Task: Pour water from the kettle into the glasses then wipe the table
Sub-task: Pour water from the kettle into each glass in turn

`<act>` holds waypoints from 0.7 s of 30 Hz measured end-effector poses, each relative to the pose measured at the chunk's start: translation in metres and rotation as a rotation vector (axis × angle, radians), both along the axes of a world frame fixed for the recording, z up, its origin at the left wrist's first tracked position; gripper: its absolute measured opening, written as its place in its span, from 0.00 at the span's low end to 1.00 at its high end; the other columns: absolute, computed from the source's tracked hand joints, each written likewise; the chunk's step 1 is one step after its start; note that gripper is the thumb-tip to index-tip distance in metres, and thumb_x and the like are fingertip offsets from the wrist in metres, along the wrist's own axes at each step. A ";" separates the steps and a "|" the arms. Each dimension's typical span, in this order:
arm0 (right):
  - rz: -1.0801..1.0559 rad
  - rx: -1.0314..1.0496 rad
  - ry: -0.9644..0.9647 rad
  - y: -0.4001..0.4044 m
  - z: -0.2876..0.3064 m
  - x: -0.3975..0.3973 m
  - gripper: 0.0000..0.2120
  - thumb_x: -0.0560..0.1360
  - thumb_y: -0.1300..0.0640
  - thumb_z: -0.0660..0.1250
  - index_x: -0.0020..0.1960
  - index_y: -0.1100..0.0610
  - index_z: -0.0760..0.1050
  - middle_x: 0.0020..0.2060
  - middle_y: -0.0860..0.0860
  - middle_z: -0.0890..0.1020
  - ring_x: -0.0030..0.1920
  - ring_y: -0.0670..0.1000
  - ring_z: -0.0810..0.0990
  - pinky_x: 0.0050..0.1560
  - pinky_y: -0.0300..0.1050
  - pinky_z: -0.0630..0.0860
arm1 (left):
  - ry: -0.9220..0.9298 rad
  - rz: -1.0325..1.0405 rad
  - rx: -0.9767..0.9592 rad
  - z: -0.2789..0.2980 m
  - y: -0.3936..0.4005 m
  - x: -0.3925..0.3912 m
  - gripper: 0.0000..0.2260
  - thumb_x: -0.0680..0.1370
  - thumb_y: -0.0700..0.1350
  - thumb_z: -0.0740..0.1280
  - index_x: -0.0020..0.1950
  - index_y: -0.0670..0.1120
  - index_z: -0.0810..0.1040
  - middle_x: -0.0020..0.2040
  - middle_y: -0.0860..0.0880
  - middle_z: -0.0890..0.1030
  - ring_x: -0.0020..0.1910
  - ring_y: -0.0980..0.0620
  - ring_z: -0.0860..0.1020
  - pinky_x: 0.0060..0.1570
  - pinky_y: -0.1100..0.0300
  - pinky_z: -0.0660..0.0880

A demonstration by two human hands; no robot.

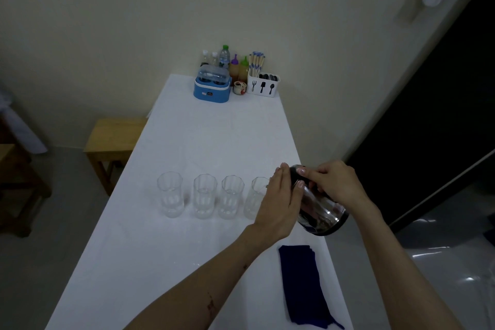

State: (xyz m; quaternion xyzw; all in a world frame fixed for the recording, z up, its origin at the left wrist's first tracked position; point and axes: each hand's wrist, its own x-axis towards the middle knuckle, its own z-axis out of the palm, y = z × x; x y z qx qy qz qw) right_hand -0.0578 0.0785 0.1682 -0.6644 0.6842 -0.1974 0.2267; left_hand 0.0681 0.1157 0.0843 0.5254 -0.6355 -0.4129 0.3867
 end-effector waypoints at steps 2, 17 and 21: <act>-0.003 0.000 -0.005 0.001 0.001 0.000 0.23 0.75 0.40 0.71 0.36 0.60 0.84 0.28 0.54 0.82 0.30 0.49 0.78 0.33 0.40 0.71 | 0.004 0.006 -0.010 0.001 0.001 0.000 0.26 0.84 0.54 0.47 0.80 0.45 0.46 0.81 0.50 0.48 0.79 0.56 0.45 0.76 0.61 0.42; -0.008 0.005 -0.004 -0.002 0.000 0.004 0.26 0.74 0.40 0.72 0.37 0.64 0.83 0.28 0.55 0.82 0.28 0.49 0.76 0.33 0.41 0.71 | -0.002 -0.011 0.004 0.000 0.001 0.003 0.27 0.84 0.54 0.46 0.80 0.45 0.44 0.81 0.50 0.46 0.79 0.55 0.43 0.75 0.61 0.41; 0.006 0.003 -0.001 -0.002 -0.005 0.002 0.27 0.74 0.39 0.71 0.38 0.64 0.83 0.30 0.59 0.83 0.29 0.50 0.77 0.34 0.41 0.72 | -0.004 -0.016 0.014 0.000 0.002 0.004 0.27 0.84 0.55 0.46 0.80 0.46 0.44 0.81 0.51 0.45 0.79 0.56 0.43 0.75 0.61 0.41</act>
